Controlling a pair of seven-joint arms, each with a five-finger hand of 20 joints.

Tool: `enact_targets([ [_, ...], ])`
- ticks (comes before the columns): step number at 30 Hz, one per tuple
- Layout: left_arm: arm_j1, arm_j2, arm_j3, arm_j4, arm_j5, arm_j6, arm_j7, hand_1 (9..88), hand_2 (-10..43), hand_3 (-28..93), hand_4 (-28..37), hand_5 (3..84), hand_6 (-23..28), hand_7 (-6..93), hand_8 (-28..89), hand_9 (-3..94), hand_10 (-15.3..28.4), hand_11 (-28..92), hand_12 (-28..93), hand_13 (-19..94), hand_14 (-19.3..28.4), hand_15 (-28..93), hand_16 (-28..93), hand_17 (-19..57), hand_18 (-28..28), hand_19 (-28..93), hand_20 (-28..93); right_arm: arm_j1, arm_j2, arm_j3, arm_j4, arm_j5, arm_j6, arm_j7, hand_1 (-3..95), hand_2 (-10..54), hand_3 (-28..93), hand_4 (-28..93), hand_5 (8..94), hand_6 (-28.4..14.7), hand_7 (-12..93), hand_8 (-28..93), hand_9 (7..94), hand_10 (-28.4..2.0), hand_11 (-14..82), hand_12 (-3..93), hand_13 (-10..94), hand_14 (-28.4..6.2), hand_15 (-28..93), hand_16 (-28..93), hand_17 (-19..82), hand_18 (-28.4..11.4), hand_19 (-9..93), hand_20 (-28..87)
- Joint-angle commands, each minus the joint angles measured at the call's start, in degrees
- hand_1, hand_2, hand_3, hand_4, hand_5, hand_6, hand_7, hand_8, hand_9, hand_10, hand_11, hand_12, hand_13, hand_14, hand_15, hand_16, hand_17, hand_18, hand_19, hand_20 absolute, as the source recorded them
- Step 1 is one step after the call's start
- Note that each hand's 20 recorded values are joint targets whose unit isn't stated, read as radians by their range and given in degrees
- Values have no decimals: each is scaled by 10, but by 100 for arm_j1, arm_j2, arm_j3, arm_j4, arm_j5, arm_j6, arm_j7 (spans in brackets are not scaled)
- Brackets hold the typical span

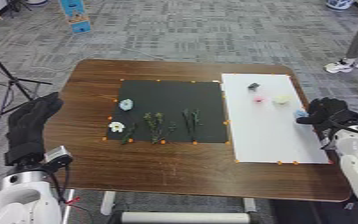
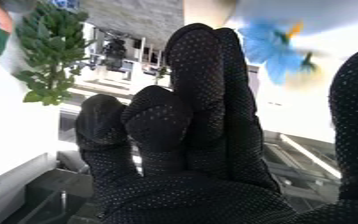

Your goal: Arrange flowers

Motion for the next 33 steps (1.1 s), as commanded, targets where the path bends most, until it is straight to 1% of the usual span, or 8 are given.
enact_targets([
  [1,-130,-46,78,-25,33,-69,-38,309,178,731,-264,523,18,188,-96,528,127,214,109,420,146,192,-16,90,106,117,192,130,-79,-257,191,-150,271,-73,279,-95,652,-187,639,-12,306,-82,804,-127,434,304,737,-123,726,416,375,-258,856,645],
  [9,-104,-77,111,-36,20,-105,-2,308,180,730,-263,523,18,188,-96,528,127,214,109,420,146,191,-16,90,107,118,191,423,-60,-511,293,-206,298,-15,290,-91,643,-186,655,-10,315,-87,812,-126,434,303,749,-119,724,414,386,-258,867,637],
  [15,-117,-71,97,-35,20,-133,-20,308,180,729,-264,524,18,189,-96,527,127,214,109,420,147,191,-16,89,107,118,191,457,-52,-570,294,-312,151,-45,324,-17,633,-190,671,-1,331,-87,824,-126,427,300,758,-117,720,410,390,-257,871,631],
  [17,-110,-68,84,-40,16,-126,-33,308,180,730,-264,524,18,189,-96,527,127,214,109,420,147,191,-16,88,108,119,191,449,-61,-574,302,-434,25,-138,358,4,620,-200,677,3,338,-31,832,-124,424,300,762,-114,719,412,392,-256,874,627],
  [19,-77,-79,57,-48,5,-136,-15,307,180,730,-264,523,19,188,-96,527,127,214,109,419,147,190,-15,87,108,119,190,426,-47,-593,284,-481,-50,-185,434,42,551,-194,688,8,340,96,844,-117,422,301,768,-111,718,413,396,-252,879,621],
  [23,-31,-66,18,-50,-7,-114,-18,308,180,730,-265,522,19,187,-96,527,127,214,109,419,148,190,-15,87,108,119,189,393,25,-616,216,-540,-130,-374,510,78,502,-194,699,16,354,151,852,-107,427,305,771,-106,723,417,402,-246,883,619],
  [28,53,-24,-50,-7,-4,-88,-5,306,179,731,-265,521,19,187,-95,527,128,214,110,420,148,190,-15,87,108,117,188,288,352,-533,-247,-209,137,-258,528,89,496,-205,695,15,358,162,847,-97,434,310,770,-101,727,424,403,-242,884,620],
  [33,198,114,-243,126,-98,32,-40,301,174,731,-266,521,19,186,-95,526,128,213,109,418,145,186,-17,95,95,100,181,349,744,-515,-1023,519,479,3,525,93,507,-205,690,12,362,169,841,-96,436,314,765,-99,732,433,403,-240,883,623],
])
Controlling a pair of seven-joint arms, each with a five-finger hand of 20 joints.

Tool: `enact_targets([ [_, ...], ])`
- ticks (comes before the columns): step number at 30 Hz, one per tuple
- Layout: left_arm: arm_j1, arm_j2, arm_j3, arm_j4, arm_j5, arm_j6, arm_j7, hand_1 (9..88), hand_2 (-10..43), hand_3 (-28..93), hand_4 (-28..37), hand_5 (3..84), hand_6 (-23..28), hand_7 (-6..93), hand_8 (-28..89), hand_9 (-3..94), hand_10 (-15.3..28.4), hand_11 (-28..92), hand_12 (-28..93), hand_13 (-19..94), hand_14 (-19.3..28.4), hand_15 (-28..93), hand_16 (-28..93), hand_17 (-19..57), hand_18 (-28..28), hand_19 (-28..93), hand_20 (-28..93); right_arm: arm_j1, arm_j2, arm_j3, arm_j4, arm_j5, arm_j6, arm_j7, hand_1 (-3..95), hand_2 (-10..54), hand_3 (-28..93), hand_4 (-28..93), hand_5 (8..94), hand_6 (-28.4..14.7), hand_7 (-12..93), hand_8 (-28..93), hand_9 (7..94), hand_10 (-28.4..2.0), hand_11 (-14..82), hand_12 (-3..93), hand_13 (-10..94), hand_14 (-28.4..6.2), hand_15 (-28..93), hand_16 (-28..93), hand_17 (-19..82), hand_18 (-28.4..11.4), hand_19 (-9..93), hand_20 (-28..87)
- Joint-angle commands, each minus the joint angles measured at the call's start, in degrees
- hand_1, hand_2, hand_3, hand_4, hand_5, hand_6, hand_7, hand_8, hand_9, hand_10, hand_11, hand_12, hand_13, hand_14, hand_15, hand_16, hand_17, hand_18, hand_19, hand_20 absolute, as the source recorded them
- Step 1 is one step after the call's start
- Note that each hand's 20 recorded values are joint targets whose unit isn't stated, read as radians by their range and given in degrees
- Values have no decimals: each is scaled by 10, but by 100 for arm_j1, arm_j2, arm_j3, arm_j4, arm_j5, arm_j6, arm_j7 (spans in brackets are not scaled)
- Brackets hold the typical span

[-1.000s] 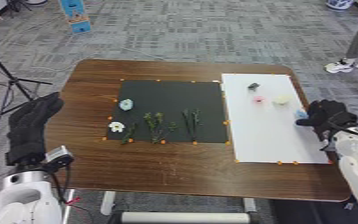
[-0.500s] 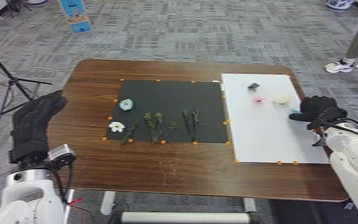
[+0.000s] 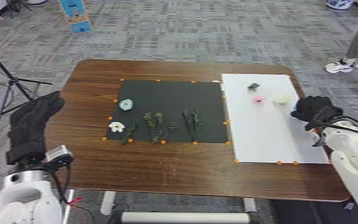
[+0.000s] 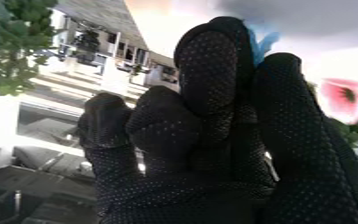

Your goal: Arrange flowers

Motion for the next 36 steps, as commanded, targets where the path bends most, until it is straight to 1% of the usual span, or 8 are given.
enact_targets([
  [1,292,162,-304,141,-150,110,0,299,173,728,-269,522,20,186,-95,525,129,212,109,418,144,182,-19,98,92,93,178,55,683,-18,-1151,979,596,290,524,94,510,-204,690,12,362,169,840,-96,437,314,763,-98,734,434,403,-239,883,624],
  [5,507,212,-536,229,-369,98,107,277,194,720,-280,524,21,179,-96,523,131,203,103,403,134,146,-27,110,76,72,176,590,796,-514,-1650,1449,604,212,520,94,516,-203,688,9,361,171,836,-96,437,315,760,-98,737,438,402,-238,883,626],
  [8,570,247,-564,283,-519,177,212,267,224,711,-282,525,22,173,-96,524,132,197,98,400,129,130,-29,119,66,62,175,1278,723,-1165,-1897,1672,276,25,521,97,514,-203,688,8,360,171,832,-96,437,317,755,-96,741,441,401,-236,883,626],
  [13,116,367,-237,435,-354,287,-43,271,262,692,-282,526,26,166,-96,527,135,190,90,397,119,120,-34,131,56,48,176,2412,283,-2404,-2026,1933,-463,-353,518,102,514,-200,688,9,353,171,825,-98,437,320,748,-98,745,444,396,-233,881,628],
  [17,-167,410,37,506,-237,251,-110,283,267,682,-283,521,32,167,-95,530,137,192,89,401,118,123,-35,134,56,47,180,2928,-271,-3097,-1769,1724,-925,-673,518,105,514,-201,684,8,349,172,819,-98,436,322,740,-99,749,448,390,-232,877,631],
  [21,-230,439,131,471,-71,143,-196,287,267,683,-283,521,33,169,-94,529,137,194,89,405,120,125,-34,133,57,50,184,3231,-660,-3594,-1489,1431,-1295,-908,520,107,510,-202,680,8,347,172,814,-98,436,323,734,-101,750,449,385,-234,873,633],
  [28,-254,448,193,405,-82,88,-181,293,266,683,-283,521,36,168,-95,530,137,195,88,409,121,128,-33,131,59,51,183,3555,-1392,-4000,-804,898,-1396,-1274,527,111,499,-207,673,9,346,166,809,-96,437,326,731,-105,753,450,381,-236,869,637],
  [36,-584,442,456,491,-27,-36,-264,294,265,685,-283,522,37,168,-94,530,137,195,88,408,123,131,-33,126,61,53,183,3425,-2429,-3623,342,-117,-1157,-1620,528,112,497,-209,670,12,350,163,808,-96,446,331,730,-105,764,454,379,-237,870,645],
])
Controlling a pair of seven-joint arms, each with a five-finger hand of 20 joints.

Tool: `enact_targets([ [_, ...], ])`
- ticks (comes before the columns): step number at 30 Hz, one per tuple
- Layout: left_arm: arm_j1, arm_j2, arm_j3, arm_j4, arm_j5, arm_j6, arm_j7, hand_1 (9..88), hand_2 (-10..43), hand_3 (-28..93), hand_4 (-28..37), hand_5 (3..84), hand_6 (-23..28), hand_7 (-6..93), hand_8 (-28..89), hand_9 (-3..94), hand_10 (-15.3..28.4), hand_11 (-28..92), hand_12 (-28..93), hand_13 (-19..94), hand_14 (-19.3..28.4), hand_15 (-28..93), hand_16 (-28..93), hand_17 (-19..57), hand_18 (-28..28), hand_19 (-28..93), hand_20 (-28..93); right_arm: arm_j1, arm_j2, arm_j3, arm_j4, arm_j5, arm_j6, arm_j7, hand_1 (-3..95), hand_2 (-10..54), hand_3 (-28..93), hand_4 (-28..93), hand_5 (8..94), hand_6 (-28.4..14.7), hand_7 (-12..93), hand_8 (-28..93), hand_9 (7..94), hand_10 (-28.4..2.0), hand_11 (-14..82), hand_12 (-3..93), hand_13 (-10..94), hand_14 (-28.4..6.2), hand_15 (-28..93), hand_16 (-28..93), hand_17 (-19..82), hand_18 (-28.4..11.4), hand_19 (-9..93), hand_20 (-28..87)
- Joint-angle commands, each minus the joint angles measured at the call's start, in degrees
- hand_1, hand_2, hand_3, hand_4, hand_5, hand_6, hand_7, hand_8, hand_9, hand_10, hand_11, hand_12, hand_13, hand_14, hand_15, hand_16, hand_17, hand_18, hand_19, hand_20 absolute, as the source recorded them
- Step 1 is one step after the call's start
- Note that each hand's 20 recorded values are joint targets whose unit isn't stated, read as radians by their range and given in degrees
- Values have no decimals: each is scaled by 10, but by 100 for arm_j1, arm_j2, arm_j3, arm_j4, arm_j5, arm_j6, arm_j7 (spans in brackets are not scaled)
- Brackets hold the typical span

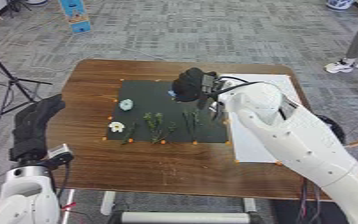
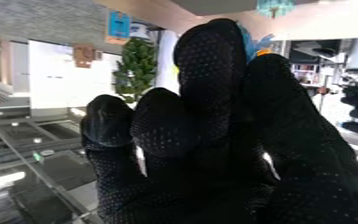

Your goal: Arrange flowers

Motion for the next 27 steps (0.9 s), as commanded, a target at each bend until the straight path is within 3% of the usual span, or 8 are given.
enact_targets([
  [1,-273,-28,220,-4,86,-176,-97,294,265,686,-283,523,37,168,-95,529,137,196,89,408,123,131,-33,125,62,54,183,-155,-1185,456,958,-960,151,-296,528,112,497,-209,670,12,350,163,807,-96,448,331,730,-105,766,455,379,-237,870,646],
  [7,-379,-64,300,17,93,-236,-75,293,264,688,-283,523,37,168,-95,530,136,198,90,408,124,132,-32,122,65,57,179,-486,-2340,1388,1647,-1913,52,-471,527,112,498,-213,670,14,352,159,808,-97,453,333,730,-107,769,456,379,-238,870,649],
  [11,-487,-58,362,49,79,-262,-41,293,263,688,-283,523,37,168,-95,530,136,198,90,409,124,133,-32,121,65,58,178,-599,-2658,1564,1774,-2239,-5,-482,525,111,501,-214,670,14,352,158,807,-97,454,334,730,-107,769,457,379,-238,871,650],
  [16,-461,-41,329,23,67,-273,-12,293,263,688,-283,523,37,168,-95,530,136,198,90,410,124,134,-33,120,65,58,176,-699,-2858,1538,1780,-2491,-41,-550,526,111,501,-216,670,15,353,158,807,-98,455,334,730,-107,770,457,378,-239,871,651],
  [20,-555,-44,381,66,60,-327,-13,293,263,688,-283,524,37,168,-95,531,136,199,91,410,124,135,-33,120,66,58,175,-732,-2812,1368,1698,-2534,58,-604,525,111,501,-215,670,15,354,157,806,-98,456,334,730,-107,770,457,376,-239,870,652],
  [27,-496,-57,337,27,73,-328,-8,292,262,689,-283,524,37,168,-95,531,136,198,91,409,124,134,-33,117,67,59,174,-812,-2771,1438,1741,-2942,96,-738,525,110,501,-216,669,16,354,156,807,-97,457,334,729,-107,771,457,376,-238,869,651],
])
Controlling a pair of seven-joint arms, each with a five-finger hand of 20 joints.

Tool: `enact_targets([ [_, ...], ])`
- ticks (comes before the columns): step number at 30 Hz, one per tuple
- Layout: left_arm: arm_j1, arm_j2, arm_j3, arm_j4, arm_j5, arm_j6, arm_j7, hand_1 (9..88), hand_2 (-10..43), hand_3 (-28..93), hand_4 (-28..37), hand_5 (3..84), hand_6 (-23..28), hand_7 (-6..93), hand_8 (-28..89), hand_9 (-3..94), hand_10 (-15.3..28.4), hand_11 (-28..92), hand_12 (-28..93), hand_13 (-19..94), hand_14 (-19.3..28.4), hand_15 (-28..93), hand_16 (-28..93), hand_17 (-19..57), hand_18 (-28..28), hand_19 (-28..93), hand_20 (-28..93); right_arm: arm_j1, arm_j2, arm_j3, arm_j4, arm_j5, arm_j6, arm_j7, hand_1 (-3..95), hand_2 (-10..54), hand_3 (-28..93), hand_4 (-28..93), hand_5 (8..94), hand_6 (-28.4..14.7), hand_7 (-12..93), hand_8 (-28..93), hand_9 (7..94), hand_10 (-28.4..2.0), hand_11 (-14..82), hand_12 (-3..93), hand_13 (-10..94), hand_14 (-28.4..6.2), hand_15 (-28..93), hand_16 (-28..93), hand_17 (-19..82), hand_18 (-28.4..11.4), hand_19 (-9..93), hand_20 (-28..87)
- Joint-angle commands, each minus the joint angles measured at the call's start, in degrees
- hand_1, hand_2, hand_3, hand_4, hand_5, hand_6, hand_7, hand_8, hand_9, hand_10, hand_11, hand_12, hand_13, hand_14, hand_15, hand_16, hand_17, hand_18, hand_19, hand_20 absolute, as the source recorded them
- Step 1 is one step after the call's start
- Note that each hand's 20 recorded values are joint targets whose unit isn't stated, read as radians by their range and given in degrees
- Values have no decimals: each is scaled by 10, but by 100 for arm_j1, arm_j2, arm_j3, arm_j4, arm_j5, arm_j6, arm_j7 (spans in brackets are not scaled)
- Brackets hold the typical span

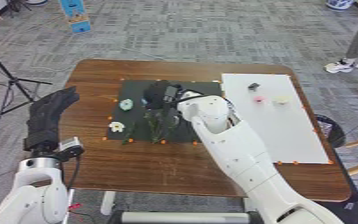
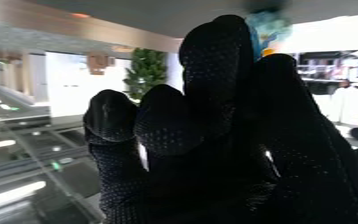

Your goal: Arrange flowers

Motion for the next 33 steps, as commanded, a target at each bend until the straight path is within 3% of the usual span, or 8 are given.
enact_targets([
  [1,46,-47,-50,-53,23,-69,18,292,262,688,-283,524,37,168,-95,531,136,199,91,409,124,133,-33,117,67,59,174,-113,-38,131,9,-588,73,-248,524,110,502,-216,669,16,354,156,807,-97,458,334,728,-108,771,457,376,-238,869,651],
  [17,36,-84,-53,-86,15,-115,44,287,258,694,-283,525,36,167,-95,531,135,199,92,408,125,133,-32,113,70,59,173,-227,-221,522,239,-1088,39,-141,510,103,517,-209,675,18,347,139,811,-100,455,333,727,-111,770,456,373,-240,866,652],
  [21,64,-87,-72,-98,29,-135,38,283,211,709,-283,524,34,167,-95,529,135,200,93,405,126,132,-31,109,73,59,173,-174,-185,474,220,-927,51,-9,486,81,536,-180,688,17,334,112,816,-110,448,330,726,-117,767,454,372,-245,864,653],
  [25,48,-91,-59,-95,30,-120,28,285,196,714,-283,523,34,167,-95,528,135,200,94,405,127,133,-29,107,74,59,172,-115,-110,354,188,-752,117,137,432,47,560,-173,691,16,293,99,817,-115,447,332,724,-120,767,452,369,-248,863,658],
  [33,94,-102,-86,-122,27,-121,40,286,182,720,-283,522,34,165,-94,527,134,201,95,406,127,133,-28,106,75,60,171,-8,-62,219,109,-625,59,344,371,44,599,-174,686,15,264,32,815,-120,451,330,724,-123,768,450,368,-251,864,659],
])
